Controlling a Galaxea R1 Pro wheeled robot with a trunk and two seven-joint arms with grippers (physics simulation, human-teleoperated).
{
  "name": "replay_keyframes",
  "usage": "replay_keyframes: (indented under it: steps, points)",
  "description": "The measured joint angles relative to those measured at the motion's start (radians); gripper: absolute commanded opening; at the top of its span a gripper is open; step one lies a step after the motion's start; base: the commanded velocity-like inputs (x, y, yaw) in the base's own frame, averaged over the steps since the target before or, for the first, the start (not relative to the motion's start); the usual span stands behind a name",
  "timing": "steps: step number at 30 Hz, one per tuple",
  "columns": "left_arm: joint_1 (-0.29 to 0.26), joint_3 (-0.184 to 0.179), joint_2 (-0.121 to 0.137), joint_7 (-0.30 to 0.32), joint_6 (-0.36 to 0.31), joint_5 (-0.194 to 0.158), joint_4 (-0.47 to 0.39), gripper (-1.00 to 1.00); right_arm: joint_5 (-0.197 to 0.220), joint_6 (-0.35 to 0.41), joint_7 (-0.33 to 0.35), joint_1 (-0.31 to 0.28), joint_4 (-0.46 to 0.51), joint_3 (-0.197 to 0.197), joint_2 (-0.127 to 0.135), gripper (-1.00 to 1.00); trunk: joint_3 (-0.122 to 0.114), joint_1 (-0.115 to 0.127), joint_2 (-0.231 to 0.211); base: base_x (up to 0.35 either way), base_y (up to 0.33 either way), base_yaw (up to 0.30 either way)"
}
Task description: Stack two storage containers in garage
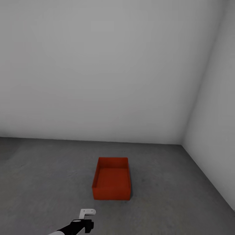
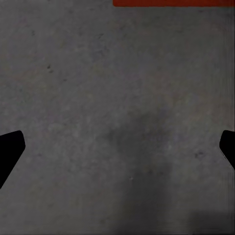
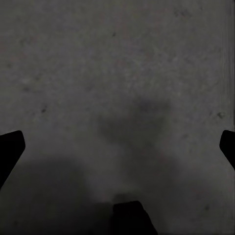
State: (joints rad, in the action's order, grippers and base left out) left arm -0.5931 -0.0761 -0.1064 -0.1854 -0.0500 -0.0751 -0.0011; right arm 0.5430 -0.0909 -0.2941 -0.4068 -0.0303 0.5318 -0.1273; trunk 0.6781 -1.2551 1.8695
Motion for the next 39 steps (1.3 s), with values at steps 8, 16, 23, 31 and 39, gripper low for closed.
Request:
replay_keyframes:
  steps: [8, 16, 23, 31, 39]
  points:
    - [0.0, 0.0, -0.004, 0.0, 0.003, 0.0, 0.0, 1.0, 0.0, 0.0, 0.001, 0.0, 0.0, 0.0, -0.003, 1.0, 0.0, 0.0, 0.0, 0.0, 0.0, -0.281]
    - [0.001, 0.0, -0.003, 0.0, 0.0, 0.0, 0.0, 1.0, 0.0, 0.0, 0.001, 0.0, 0.0, 0.0, -0.004, 1.0, 0.0, 0.0, 0.0, 0.0, 0.0, -0.282]
    - [0.049, 0.001, 0.003, 0.001, -0.003, 0.0, 0.001, 1.0, -0.001, 0.006, 0.003, 0.034, 0.0, 0.0, -0.005, 1.0, 0.0, 0.0, 0.0, 0.0, 0.0, -0.236]
    - [0.122, 0.0, 0.004, 0.002, 0.005, 0.001, 0.001, 1.0, 0.0, 0.007, 0.004, 0.043, 0.0, 0.0, -0.006, 1.0, 0.0, 0.0, 0.0, 0.0, 0.0, -0.183]
    - [0.142, 0.0, 0.006, 0.002, 0.003, 0.001, 0.001, 1.0, 0.001, 0.004, 0.004, 0.051, 0.0, 0.0, -0.006, 1.0, 0.0, 0.0, 0.0, 0.0, 0.0, -0.16]
